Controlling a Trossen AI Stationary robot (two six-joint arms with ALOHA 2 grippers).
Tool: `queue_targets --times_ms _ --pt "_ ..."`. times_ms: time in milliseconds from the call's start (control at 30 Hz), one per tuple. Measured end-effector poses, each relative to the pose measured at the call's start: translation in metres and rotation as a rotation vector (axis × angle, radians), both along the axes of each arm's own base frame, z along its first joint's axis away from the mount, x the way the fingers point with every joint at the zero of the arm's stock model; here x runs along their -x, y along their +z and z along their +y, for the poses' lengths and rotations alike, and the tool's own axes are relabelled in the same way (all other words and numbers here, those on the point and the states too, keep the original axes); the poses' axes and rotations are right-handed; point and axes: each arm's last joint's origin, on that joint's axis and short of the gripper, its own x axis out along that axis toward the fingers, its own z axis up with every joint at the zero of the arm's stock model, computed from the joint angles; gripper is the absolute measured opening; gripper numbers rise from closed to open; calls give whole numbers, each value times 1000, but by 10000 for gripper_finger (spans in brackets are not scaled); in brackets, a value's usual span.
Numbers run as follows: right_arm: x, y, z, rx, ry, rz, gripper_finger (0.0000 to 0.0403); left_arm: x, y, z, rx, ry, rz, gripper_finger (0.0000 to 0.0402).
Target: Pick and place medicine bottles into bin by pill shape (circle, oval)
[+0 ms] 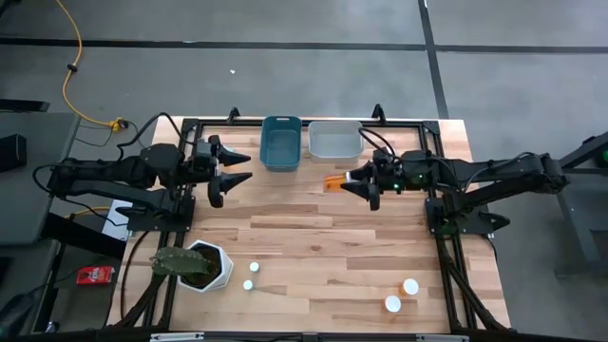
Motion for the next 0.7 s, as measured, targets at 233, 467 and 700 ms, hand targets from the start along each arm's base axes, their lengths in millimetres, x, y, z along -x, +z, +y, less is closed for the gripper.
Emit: queue_targets --times_ms 233,467,700 --pt "-15 23 -40 82 -160 219 193 0 1 0 45 15 -25 232" --pt "-41 22 -115 60 -337 616 193 0 1 0 48 15 -26 232" --pt "-68 -20 -182 -4 -397 907 193 0 2 0 70 19 -38 232"
